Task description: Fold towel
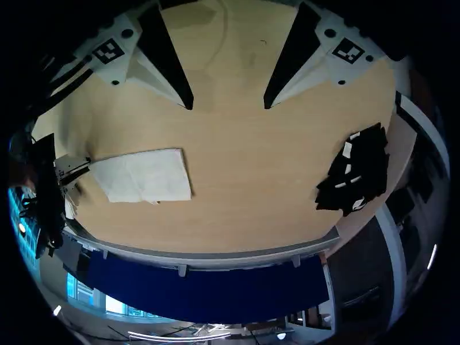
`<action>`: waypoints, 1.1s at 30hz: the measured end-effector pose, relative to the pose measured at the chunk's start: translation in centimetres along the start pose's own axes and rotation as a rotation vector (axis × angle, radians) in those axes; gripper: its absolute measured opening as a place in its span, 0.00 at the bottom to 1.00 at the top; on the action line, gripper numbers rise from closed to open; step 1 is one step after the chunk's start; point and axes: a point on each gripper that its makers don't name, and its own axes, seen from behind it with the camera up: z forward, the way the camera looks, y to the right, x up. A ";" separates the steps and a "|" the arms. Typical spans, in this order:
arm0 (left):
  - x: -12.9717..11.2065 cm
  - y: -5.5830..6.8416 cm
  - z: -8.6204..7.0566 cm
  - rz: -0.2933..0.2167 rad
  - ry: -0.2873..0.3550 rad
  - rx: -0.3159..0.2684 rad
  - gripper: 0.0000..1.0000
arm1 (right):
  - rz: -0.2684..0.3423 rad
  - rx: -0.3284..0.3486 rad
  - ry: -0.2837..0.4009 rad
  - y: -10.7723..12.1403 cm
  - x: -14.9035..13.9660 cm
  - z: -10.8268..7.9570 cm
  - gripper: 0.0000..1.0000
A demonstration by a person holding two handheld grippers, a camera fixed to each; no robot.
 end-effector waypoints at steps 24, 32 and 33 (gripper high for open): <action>-0.1 0.3 -0.2 -0.007 0.002 -0.006 0.90 | -0.054 -0.024 0.014 -0.2 2.0 -1.3 0.04; -0.2 -0.3 -0.5 -0.017 0.006 -0.006 0.91 | -0.114 -0.044 0.053 -0.5 6.1 -3.1 0.04; -0.2 -0.4 -0.5 -0.017 0.008 -0.006 0.91 | -0.127 -0.047 0.058 -0.6 6.9 -3.3 0.04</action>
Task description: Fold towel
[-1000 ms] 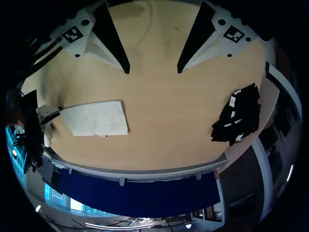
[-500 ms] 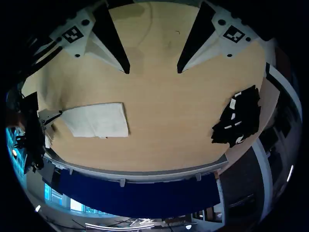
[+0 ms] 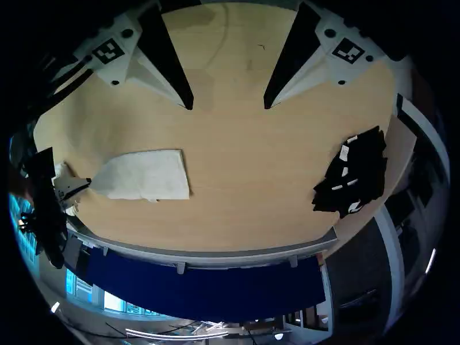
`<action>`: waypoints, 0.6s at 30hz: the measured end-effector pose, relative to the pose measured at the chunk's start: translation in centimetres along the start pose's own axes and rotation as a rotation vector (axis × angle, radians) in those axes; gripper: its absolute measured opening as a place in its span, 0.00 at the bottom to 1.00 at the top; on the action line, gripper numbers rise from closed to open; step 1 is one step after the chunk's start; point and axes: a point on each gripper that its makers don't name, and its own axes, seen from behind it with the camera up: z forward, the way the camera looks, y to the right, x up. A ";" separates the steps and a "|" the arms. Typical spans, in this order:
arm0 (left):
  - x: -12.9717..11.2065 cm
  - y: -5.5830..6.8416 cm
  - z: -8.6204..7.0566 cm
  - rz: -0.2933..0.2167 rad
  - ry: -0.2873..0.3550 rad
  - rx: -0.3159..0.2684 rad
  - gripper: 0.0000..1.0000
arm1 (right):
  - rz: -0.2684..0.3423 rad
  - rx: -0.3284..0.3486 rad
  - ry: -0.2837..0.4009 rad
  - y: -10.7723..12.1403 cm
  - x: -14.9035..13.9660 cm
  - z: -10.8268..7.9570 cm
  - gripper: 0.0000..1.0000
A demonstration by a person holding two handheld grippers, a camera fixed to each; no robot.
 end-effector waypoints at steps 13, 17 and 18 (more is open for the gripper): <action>0.1 -0.9 -0.9 -0.022 0.022 -0.003 0.91 | -0.155 0.006 0.067 -1.2 9.3 -0.3 0.04; 0.0 -1.3 -1.2 -0.026 0.025 0.000 0.91 | -0.185 0.016 0.073 -1.9 10.7 0.2 0.04; 0.0 -1.4 -1.3 -0.029 0.026 0.000 0.91 | -0.189 0.019 0.071 -2.1 10.9 0.3 0.04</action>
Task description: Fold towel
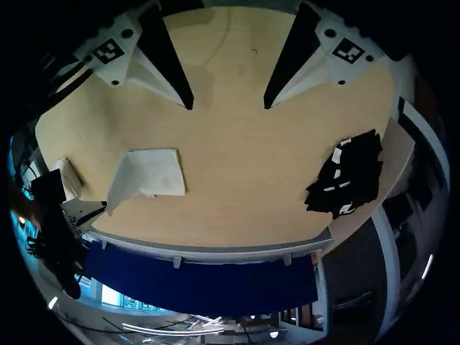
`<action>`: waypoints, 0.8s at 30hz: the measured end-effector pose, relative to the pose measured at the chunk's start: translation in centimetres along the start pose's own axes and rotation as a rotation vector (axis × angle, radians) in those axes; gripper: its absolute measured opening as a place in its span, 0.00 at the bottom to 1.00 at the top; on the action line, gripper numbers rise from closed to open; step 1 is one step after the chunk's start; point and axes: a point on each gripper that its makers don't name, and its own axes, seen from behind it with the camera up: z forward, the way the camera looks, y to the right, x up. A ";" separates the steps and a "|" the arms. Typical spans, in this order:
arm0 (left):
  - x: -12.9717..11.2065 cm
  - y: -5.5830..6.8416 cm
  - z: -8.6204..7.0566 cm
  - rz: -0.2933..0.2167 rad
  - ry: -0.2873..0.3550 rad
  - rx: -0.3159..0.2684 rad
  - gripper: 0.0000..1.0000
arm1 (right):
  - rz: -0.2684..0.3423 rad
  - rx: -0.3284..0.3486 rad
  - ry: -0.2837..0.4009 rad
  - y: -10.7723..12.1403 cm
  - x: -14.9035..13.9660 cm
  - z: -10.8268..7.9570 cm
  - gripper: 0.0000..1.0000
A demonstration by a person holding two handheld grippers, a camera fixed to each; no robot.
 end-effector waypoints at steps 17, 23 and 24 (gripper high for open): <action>-0.1 -2.7 -1.9 -0.062 0.024 0.047 0.91 | -0.053 0.110 0.017 -6.2 4.9 6.7 0.04; -0.8 -3.5 -2.3 -0.083 0.024 0.076 0.91 | -0.031 0.189 0.005 -10.3 4.8 11.1 0.04; -0.9 -3.5 -2.3 -0.085 0.023 0.078 0.91 | -0.023 0.197 -0.002 -10.7 4.5 11.6 0.04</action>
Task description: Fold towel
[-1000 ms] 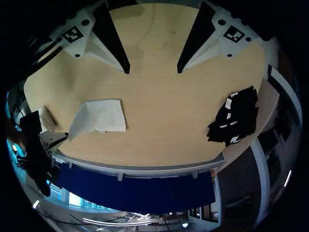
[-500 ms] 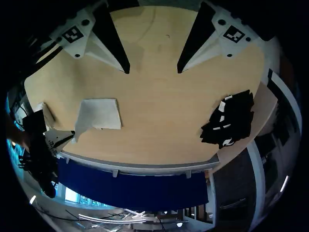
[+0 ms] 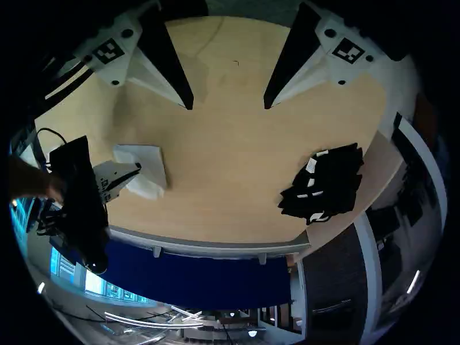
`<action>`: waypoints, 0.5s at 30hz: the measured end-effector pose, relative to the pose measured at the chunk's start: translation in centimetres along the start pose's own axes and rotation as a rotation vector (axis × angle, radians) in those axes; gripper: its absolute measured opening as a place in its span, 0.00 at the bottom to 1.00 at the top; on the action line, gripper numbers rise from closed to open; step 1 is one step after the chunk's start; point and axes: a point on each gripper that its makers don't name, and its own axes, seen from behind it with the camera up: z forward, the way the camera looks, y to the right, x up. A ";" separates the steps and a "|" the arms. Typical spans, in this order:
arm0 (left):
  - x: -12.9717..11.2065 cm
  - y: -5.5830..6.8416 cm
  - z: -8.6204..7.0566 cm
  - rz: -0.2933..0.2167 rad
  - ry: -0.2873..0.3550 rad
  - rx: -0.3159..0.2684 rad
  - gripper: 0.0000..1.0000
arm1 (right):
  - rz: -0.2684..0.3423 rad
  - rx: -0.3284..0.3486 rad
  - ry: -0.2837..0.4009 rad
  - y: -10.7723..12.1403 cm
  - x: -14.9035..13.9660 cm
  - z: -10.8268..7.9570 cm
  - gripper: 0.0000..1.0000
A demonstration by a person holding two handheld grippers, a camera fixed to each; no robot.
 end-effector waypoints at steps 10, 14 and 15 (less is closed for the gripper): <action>-0.2 0.6 0.4 0.003 0.000 -0.006 0.91 | 0.045 0.010 0.000 -0.6 -0.7 1.0 0.16; 0.1 0.8 0.5 0.014 -0.001 -0.009 0.91 | 0.046 0.003 0.013 -0.3 -0.4 0.4 0.45; 0.1 0.8 0.5 0.016 -0.001 -0.009 0.91 | 0.047 0.001 0.018 -0.3 -0.4 0.3 0.57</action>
